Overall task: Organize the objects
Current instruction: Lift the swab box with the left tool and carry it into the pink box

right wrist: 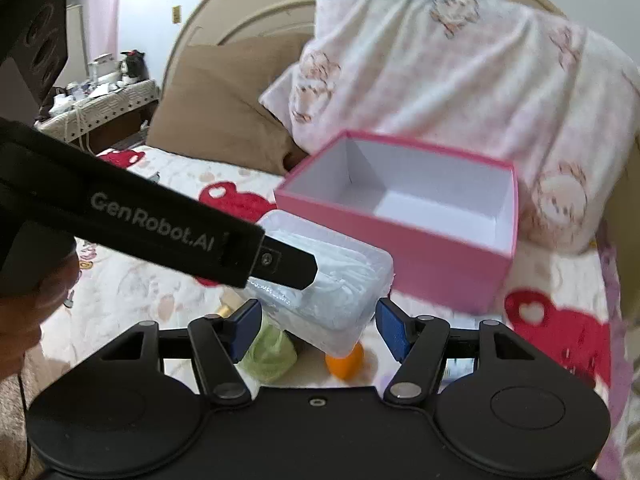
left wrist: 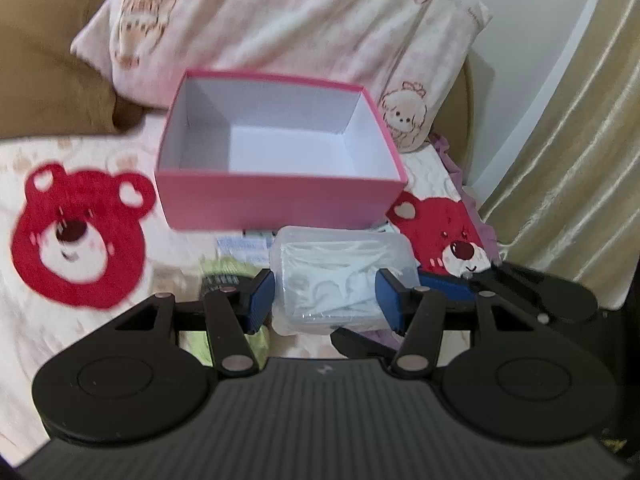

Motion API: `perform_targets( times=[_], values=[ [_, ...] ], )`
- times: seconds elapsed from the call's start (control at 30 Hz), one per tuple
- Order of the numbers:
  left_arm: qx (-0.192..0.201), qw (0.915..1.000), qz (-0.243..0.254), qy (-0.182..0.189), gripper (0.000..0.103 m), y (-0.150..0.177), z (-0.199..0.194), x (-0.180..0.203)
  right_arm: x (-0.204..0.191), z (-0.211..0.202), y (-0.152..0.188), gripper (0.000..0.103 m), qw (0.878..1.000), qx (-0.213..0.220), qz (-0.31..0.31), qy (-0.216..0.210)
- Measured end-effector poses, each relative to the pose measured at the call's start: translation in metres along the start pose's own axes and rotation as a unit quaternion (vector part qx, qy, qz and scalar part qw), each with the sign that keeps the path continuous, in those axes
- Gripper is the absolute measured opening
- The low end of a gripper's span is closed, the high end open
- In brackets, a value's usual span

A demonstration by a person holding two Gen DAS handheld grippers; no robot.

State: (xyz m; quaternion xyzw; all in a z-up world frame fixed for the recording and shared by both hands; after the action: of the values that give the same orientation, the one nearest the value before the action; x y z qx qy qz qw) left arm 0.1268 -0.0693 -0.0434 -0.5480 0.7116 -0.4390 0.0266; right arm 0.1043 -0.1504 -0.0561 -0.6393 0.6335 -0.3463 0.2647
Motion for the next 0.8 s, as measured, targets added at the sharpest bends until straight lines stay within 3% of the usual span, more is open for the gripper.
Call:
perform_targets(
  times=[0.17, 0.4, 0.57, 0.7, 0.8],
  values=[
    [0.004, 0.9999, 0.01, -0.007, 0.054, -0.029, -0.013, -0.004, -0.004, 0.0, -0.032, 0.068, 1.0, 0.008, -0.022, -0.004],
    [0.014, 0.9996, 0.019, 0.014, 0.056, -0.08, -0.011, -0.012, 0.008, 0.011, -0.085, 0.068, 0.998, 0.02, -0.06, -0.001],
    [-0.001, 0.9992, 0.002, 0.041, 0.055, -0.1, 0.018, -0.023, 0.027, 0.025, -0.108, 0.068, 0.996, 0.032, -0.086, 0.003],
    [0.004, 0.9979, -0.012, 0.064, 0.054, -0.119, 0.045, -0.035, 0.048, 0.054, -0.115, 0.064, 0.996, 0.015, -0.086, 0.017],
    [-0.013, 0.9983, -0.011, 0.057, 0.054, -0.129, 0.073, -0.048, 0.063, 0.083, -0.116, 0.063, 0.998, -0.005, -0.065, 0.011]
  ],
)
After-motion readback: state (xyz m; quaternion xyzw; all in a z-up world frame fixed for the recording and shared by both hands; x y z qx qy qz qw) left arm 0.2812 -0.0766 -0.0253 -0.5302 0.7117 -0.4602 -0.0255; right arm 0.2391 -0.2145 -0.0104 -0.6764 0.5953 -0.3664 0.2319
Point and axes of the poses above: each gripper's, at about its wrist camera, not at the fingertips, and z roughly the way its jaws point, x to its right, y to its underside, the point moved 10 cm from there along z, roughly the way its jaws point, and after that the axes turned 13 degrees about y, right-handed, at the moved point
